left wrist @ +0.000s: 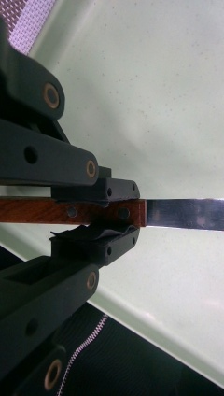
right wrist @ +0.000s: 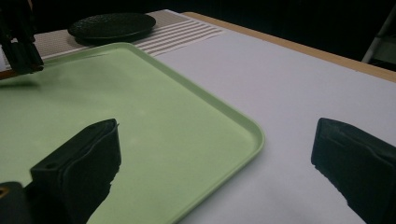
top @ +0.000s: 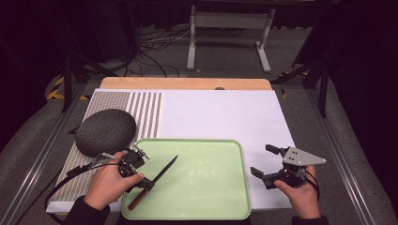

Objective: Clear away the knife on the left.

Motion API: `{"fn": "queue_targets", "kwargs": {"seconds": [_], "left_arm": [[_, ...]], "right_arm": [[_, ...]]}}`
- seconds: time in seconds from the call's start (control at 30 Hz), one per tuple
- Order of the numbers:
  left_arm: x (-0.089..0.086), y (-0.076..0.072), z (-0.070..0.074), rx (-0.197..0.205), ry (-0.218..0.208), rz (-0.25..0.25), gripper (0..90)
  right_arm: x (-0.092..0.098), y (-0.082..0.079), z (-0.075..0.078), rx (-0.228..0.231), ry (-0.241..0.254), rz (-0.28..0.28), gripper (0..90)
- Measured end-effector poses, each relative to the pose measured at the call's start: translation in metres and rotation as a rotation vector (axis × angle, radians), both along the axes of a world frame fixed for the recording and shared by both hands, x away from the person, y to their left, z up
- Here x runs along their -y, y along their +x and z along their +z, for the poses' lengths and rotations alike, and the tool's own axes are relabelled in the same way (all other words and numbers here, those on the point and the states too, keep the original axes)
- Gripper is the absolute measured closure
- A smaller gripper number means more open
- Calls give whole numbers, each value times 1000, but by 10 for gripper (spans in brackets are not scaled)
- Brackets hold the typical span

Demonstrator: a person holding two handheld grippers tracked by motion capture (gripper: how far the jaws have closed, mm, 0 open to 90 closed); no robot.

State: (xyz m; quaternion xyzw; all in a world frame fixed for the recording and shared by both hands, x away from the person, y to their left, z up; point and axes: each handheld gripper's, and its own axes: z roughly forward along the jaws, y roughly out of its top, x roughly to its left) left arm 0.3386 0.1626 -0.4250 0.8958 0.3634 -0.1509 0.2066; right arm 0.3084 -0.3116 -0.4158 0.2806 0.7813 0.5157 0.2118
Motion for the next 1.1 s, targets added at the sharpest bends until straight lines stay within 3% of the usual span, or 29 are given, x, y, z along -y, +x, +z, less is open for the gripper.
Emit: {"fn": "queue_targets", "kwargs": {"seconds": [0.5,1.1], "left_arm": [[5,4,-11,-44,30,-5,776],[5,6,-15,-42,44,14,775]], "right_arm": [[0,0,0,-1,0,1,23],[1,-1,0,-1,-2,2,23]]}}
